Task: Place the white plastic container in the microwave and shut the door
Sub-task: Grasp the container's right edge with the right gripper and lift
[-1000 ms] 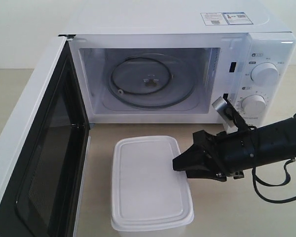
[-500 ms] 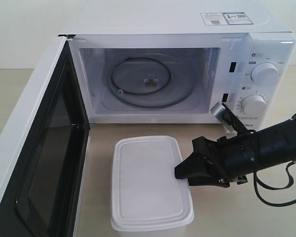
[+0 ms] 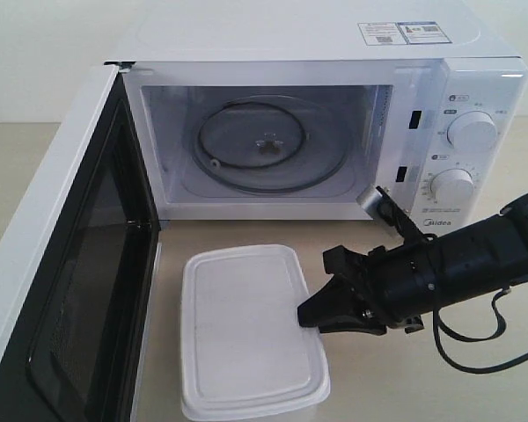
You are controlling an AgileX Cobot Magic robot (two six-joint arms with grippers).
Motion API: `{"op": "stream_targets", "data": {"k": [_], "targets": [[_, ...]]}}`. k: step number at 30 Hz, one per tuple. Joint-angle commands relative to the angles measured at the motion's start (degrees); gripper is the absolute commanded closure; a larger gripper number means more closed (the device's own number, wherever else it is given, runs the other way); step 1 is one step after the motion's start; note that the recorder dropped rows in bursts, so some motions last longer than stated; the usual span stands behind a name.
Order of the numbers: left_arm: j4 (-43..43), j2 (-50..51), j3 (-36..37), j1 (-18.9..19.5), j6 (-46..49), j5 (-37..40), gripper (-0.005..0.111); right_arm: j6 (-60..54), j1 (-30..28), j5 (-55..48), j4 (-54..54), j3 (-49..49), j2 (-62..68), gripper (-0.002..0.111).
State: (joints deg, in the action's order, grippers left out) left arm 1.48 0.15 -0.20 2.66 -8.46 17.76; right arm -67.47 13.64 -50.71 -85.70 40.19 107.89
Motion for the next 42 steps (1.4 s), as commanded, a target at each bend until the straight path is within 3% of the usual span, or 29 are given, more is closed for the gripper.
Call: {"op": "stream_targets", "data": {"k": [1, 18, 25, 35, 42], "targets": [[-0.17, -0.15, 0.2, 0.12, -0.1, -0.23, 0.102, -0.39, 0.18, 3.07, 1.19, -0.04, 0.19, 0.108], [-0.17, -0.15, 0.2, 0.12, -0.1, -0.23, 0.102, 7.94, 0.18, 2.59, 1.98, -0.24, -11.48, 0.108], [-0.17, -0.15, 0.2, 0.12, -0.1, -0.23, 0.102, 8.51, 0.18, 6.65, 1.51, -6.61, -20.85, 0.108], [-0.17, -0.15, 0.2, 0.12, -0.1, -0.23, 0.102, 4.77, 0.18, 7.26, -9.84, -16.57, -31.83, 0.108], [-0.17, -0.15, 0.2, 0.12, -0.1, -0.23, 0.102, 3.71, 0.18, 6.78, -14.25, -17.69, -37.97, 0.108]]}}
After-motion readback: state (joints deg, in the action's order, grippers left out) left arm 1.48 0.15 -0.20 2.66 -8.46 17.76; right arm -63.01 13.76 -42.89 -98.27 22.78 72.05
